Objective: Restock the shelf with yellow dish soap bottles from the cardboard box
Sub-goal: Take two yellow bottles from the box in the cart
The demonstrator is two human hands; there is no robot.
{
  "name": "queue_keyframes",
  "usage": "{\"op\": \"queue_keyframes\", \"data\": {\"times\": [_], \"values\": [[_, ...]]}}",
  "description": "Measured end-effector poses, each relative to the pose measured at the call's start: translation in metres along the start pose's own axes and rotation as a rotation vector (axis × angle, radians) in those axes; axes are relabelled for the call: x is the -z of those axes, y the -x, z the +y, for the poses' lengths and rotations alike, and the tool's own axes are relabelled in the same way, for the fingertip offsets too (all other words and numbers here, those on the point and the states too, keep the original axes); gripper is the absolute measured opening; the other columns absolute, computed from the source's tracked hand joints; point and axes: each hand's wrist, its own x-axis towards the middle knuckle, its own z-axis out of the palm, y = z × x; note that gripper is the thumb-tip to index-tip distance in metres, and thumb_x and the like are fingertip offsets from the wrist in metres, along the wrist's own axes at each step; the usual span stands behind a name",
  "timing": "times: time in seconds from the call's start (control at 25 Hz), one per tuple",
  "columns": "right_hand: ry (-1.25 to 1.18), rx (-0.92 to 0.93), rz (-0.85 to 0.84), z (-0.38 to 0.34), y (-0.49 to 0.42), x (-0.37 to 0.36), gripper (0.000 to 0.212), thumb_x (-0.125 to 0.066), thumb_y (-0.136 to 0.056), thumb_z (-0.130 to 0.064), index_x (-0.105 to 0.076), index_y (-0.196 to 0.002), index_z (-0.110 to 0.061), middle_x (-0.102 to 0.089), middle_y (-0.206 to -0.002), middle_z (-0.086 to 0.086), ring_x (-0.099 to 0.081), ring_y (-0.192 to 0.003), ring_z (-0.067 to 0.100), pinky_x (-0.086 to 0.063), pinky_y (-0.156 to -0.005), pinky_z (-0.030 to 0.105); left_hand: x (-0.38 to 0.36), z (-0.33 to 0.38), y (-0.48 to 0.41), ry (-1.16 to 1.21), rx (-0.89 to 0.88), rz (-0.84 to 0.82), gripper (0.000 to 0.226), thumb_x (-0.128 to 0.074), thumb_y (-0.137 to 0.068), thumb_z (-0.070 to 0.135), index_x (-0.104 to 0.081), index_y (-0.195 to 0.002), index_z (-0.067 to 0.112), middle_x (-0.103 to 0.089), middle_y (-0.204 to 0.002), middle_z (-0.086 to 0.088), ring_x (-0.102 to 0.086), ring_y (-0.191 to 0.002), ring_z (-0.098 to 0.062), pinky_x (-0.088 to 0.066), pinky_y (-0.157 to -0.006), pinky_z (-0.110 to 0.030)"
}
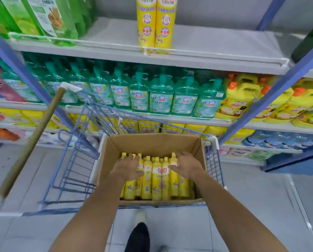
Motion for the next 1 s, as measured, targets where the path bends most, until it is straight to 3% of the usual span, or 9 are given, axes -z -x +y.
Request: {"op": "queue_keyframes", "data": {"times": [0.32, 0.48, 0.6, 0.8, 1.0], "values": [[-0.13, -0.292, -0.133, 0.051, -0.072, -0.072, 0.065, -0.057, -0.092, -0.057, -0.043, -0.141, -0.016, -0.052, -0.137, 0.011, -0.056, -0.118, 0.032, -0.052, -0.091, 0.045, -0.051, -0.048, -0.106, 0.024, 0.02, -0.179, 0.087, -0.054, -0.093, 0.06, -0.017, -0.158, 0.015, -0.025, -0.162, -0.013, -0.028, -0.146, -0.035, -0.038, -0.112, -0.05], [-0.229, -0.346, -0.093, 0.065, -0.112, -0.101, 0.063, -0.064, -0.093, -0.042, -0.041, -0.142, -0.01, -0.053, -0.135, 0.016, -0.052, -0.122, 0.034, -0.047, -0.091, 0.04, -0.075, -0.061, -0.161, 0.135, 0.058, -0.157, 0.078, -0.062, -0.093, 0.049, -0.029, -0.15, 0.009, -0.039, -0.149, -0.017, -0.04, -0.137, -0.035, -0.042, -0.107, -0.047], [-0.275, -0.409, -0.033, 0.076, -0.14, -0.119, 0.058, -0.068, -0.092, -0.035, -0.046, -0.138, -0.006, -0.053, -0.132, 0.02, -0.051, -0.123, 0.036, -0.045, -0.091, 0.037, -0.095, -0.062, -0.195, 0.228, 0.111, -0.122, 0.062, -0.07, -0.091, 0.038, -0.043, -0.134, 0.002, -0.04, -0.143, -0.019, -0.047, -0.129, -0.037, -0.045, -0.099, -0.044], [-0.299, -0.458, 0.03, 0.087, -0.159, -0.135, 0.068, -0.08, -0.078, -0.04, -0.054, -0.131, -0.008, -0.052, -0.132, 0.022, -0.051, -0.124, 0.039, -0.045, -0.097, 0.04, -0.12, -0.066, -0.218, 0.324, 0.213, -0.013, 0.069, -0.082, -0.079, 0.029, -0.046, -0.133, 0.006, -0.043, -0.144, -0.016, -0.05, -0.128, -0.038, -0.048, -0.097, -0.044], [-0.46, -0.455, 0.035, 0.086, -0.155, -0.124, 0.071, -0.083, -0.058, -0.047, -0.064, -0.118, -0.015, -0.065, -0.122, 0.014, -0.059, -0.118, 0.035, -0.05, -0.094, 0.036, -0.099, -0.072, -0.217, 0.509, 0.295, -0.085, 0.065, -0.095, -0.061, 0.023, -0.063, -0.115, 0.009, -0.067, -0.117, -0.011, -0.062, -0.111, -0.03, -0.051, -0.084, -0.035]]}}
